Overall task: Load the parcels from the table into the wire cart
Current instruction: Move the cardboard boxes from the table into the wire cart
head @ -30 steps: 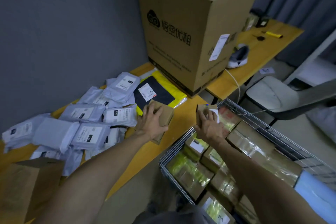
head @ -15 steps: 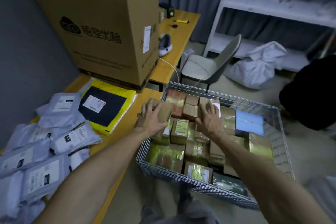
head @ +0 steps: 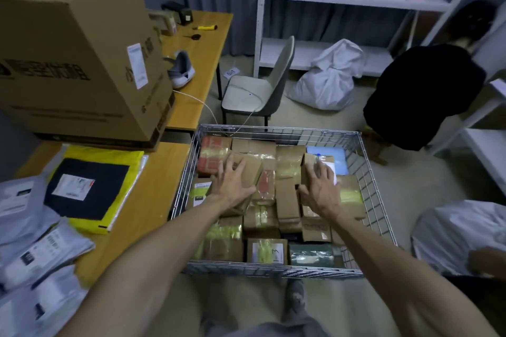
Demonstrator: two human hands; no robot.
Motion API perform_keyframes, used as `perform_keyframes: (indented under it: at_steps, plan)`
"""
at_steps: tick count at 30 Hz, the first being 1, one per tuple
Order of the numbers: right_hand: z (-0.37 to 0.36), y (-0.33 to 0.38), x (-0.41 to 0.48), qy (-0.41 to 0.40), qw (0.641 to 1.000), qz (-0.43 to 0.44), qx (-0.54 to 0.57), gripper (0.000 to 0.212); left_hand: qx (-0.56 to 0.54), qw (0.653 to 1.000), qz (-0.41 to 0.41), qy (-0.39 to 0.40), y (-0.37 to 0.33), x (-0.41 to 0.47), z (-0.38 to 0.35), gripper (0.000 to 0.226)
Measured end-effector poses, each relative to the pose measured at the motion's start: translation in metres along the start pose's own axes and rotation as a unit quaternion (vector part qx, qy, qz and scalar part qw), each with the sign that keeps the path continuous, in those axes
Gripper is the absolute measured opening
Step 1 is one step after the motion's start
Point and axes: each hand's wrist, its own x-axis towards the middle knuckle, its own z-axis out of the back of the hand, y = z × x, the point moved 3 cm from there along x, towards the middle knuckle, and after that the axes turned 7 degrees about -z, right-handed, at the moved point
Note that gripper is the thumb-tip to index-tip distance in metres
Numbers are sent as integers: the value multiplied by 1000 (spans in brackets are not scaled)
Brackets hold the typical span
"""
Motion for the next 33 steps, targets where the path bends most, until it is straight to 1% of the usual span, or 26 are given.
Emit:
perform_keyframes:
  at_steps: [4, 7, 9, 13, 17, 21, 27, 30, 33]
  plan:
    - [-8, -46, 17, 26, 1000, -5, 0, 70, 19, 1000, 17, 13, -35, 20, -20, 96]
    - [-17, -71, 29, 48, 999, 15, -13, 71, 14, 999, 42, 17, -53, 29, -36, 97]
    - [-21, -82, 36, 65, 998, 23, -5, 71, 18, 998, 61, 17, -60, 32, -47, 95]
    - [-36, -95, 40, 94, 995, 35, 10, 73, 20, 995, 89, 41, -66, 30, -70, 95]
    - [-54, -108, 39, 109, 993, 41, 14, 71, 19, 992, 103, 64, -65, 31, -92, 95]
    - [-82, -115, 32, 145, 989, 32, -3, 67, 8, 990, 112, 89, -54, 31, -124, 92]
    - [-126, -110, 15, 198, 980, 0, 14, 69, -33, 985, 137, 102, -28, 28, -182, 87]
    - [-154, -108, 13, 225, 974, 0, 35, 70, -41, 981, 142, 124, -15, 23, -216, 87]
    - [-186, -109, 10, 251, 967, 2, 33, 73, -44, 975, 160, 150, -1, 16, -249, 87]
